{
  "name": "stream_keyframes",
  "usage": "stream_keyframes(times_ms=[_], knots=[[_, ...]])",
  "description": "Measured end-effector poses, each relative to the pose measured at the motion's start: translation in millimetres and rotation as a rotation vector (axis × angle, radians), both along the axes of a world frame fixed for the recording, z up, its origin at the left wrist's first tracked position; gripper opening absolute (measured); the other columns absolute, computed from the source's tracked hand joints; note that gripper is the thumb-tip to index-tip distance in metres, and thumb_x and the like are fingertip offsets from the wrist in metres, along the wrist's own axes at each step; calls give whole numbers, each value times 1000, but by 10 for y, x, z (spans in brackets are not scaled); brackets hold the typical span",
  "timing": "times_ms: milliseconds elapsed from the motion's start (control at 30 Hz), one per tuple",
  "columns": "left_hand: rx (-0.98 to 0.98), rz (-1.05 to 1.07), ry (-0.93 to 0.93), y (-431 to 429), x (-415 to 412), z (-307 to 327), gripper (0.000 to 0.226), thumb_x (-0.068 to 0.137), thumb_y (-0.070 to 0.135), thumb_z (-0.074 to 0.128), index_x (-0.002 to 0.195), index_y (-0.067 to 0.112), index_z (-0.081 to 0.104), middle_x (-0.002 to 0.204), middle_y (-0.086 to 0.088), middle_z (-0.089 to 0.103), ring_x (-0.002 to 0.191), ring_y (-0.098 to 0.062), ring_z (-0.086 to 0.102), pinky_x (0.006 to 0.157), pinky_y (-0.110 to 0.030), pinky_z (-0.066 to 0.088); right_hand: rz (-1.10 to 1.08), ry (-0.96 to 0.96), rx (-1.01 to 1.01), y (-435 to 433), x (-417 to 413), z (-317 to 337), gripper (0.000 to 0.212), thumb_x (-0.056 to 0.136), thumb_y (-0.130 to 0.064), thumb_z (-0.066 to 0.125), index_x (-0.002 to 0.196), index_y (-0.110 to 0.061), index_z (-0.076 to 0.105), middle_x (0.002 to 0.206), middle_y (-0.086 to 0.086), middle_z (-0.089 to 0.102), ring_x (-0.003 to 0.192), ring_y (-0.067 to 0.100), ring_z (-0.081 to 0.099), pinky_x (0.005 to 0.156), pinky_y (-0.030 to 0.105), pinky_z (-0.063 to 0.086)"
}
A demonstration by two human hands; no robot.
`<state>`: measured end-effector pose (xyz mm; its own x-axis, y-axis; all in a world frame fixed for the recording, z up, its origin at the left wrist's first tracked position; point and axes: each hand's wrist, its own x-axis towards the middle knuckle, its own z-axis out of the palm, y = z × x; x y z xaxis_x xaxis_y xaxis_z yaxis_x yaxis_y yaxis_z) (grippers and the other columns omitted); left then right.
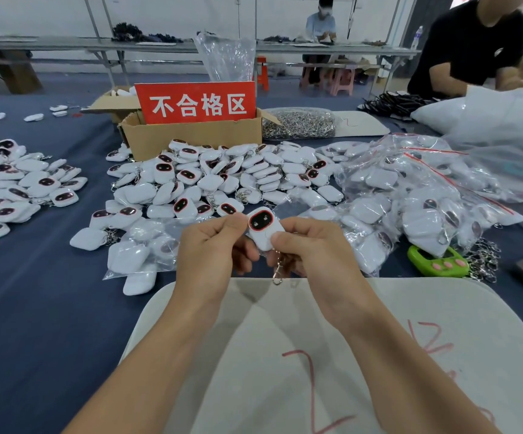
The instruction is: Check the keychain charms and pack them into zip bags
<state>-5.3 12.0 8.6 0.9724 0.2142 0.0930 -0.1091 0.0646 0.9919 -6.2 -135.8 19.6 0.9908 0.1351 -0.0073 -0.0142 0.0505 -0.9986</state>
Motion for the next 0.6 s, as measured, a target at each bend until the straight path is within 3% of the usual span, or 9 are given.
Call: stream_keyframes(times_ms=[100, 167, 233, 333, 400, 500, 600], knots=[[10, 19, 9, -8, 5, -20, 46, 102, 21, 58, 58, 17, 70, 55, -5, 63, 42, -15, 48, 44, -19, 41, -103, -38, -71, 21, 0, -13, 13, 89, -7, 67, 91, -15, 77, 65, 0, 71, 56, 13, 59, 55, 23, 49], [36, 53, 4, -11, 7, -46, 45, 101, 25, 60, 59, 15, 70, 54, -6, 63, 41, -14, 47, 43, -18, 40, -274, -185, -265, 54, -10, -53, 23, 84, -13, 71, 101, -29, 74, 72, -14, 74, 60, 7, 65, 62, 22, 52], [74, 90, -7, -24, 5, -64, 46, 99, 28, 62, 57, 11, 67, 51, -6, 61, 40, -14, 47, 43, -18, 40, -302, -322, -358, 95, -42, -59, 26, 81, -19, 74, 101, -35, 71, 82, -25, 73, 69, 5, 68, 68, 19, 54], [113, 126, -8, -29, 24, -84, 48, 97, 29, 66, 54, 9, 64, 45, -4, 55, 38, -15, 45, 41, -20, 39, -191, -408, -466, 128, -68, -92, 29, 79, -20, 74, 102, -35, 67, 91, -18, 73, 79, 5, 69, 73, 15, 53], [185, 114, -28, -15, 20, -77, 48, 94, 34, 68, 54, 9, 64, 43, -3, 52, 40, -13, 43, 44, -19, 38, -152, -400, -503, 98, -33, -107, 30, 82, -17, 71, 107, -32, 64, 92, -6, 73, 80, 12, 67, 78, 22, 55], [452, 149, -171, 30, -27, -78, 43, 89, 48, 63, 57, 21, 64, 43, 3, 50, 44, -6, 40, 48, -17, 34, -79, -299, -380, 86, -5, -90, 23, 93, -9, 58, 107, -22, 70, 92, 6, 74, 88, 27, 69, 87, 40, 59], [648, 309, -274, 88, -59, -87, 25, 89, 50, 61, 76, 32, 72, 53, 3, 54, 54, -14, 48, 55, -29, 40, -72, -66, -46, 85, 22, -70, 37, 101, -3, 43, 97, -15, 77, 82, 7, 76, 70, 20, 72, 72, 34, 63]])
